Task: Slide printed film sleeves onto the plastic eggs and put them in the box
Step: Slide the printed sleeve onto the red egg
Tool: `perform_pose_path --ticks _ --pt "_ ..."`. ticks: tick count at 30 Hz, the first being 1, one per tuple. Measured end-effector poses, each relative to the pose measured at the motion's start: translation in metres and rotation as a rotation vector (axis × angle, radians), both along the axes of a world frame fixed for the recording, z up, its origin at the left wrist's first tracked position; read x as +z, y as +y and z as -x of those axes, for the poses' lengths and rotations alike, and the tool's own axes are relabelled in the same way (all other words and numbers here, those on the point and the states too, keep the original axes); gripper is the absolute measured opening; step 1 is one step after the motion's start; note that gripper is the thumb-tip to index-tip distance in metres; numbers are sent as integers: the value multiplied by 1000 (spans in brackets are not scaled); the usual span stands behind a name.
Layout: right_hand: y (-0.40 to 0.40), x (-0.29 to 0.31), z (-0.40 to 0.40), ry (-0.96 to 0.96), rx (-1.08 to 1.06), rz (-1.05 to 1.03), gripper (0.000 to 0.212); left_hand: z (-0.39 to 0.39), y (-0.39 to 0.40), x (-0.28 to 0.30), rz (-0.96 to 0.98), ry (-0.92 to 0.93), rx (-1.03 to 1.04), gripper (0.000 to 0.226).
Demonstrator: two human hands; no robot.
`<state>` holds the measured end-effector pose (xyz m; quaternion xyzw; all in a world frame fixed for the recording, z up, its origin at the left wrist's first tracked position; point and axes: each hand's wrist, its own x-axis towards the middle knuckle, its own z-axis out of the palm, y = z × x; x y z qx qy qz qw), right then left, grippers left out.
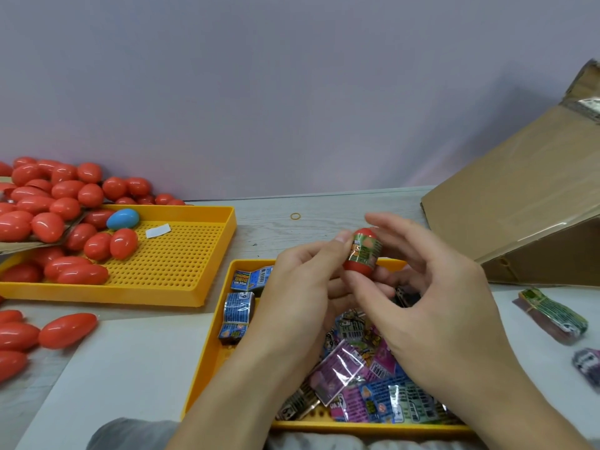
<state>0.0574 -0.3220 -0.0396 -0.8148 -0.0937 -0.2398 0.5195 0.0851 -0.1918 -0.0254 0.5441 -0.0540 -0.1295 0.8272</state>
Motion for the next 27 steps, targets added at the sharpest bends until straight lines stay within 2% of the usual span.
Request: perform_pose_path --ticks 6,12,20,27 --pt "-1 2 -2 -7 -26 23 44 0 -1 0 32 34 -24 38" --pt "-2 1 -1 -10 -34 6 43 0 -1 -1 -26 -4 -59 38" --pt "-2 4 0 -7 28 -61 38 2 2 1 114 67 -109 34" --pt "-5 -1 -4 38 32 -61 50 -2 0 3 124 80 27 42"
